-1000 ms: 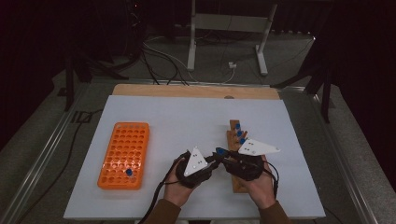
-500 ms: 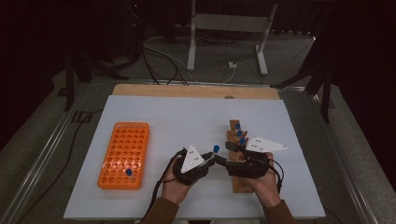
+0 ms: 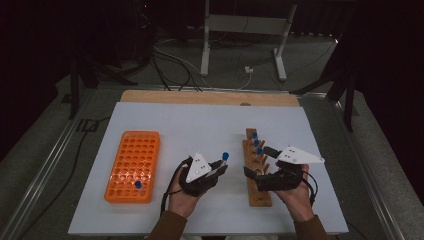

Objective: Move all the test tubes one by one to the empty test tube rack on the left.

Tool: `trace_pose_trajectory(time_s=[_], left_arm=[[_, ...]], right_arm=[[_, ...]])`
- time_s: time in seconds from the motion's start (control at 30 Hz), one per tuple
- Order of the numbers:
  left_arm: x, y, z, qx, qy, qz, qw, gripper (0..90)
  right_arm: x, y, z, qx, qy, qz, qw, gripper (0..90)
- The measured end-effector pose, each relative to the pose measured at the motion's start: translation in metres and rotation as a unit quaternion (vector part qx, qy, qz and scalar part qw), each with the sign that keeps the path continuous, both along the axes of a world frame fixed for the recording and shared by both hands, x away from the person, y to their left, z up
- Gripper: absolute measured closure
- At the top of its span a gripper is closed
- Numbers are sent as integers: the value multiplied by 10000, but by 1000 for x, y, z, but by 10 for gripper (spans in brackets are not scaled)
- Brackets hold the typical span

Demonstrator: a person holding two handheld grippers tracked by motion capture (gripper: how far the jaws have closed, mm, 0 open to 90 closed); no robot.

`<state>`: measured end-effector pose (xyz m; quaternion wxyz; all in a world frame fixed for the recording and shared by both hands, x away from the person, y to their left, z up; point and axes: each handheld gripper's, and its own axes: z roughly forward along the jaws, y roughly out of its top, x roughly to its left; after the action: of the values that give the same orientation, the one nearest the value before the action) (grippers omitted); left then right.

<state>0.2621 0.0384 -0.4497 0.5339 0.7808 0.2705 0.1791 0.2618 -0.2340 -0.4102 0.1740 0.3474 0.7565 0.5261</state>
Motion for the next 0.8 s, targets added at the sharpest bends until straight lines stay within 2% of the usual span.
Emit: trace_pose_trajectory(time_s=[0.33,0.8], left_arm=[[0,16,5,-79,-18,153,9998,783],[-5,56,23,-253,-89,575,9980,782]], right_arm=[[0,-21,-7,27,16,-197,9998,19],[1,-34,-11,182,7,-422,9989,1]])
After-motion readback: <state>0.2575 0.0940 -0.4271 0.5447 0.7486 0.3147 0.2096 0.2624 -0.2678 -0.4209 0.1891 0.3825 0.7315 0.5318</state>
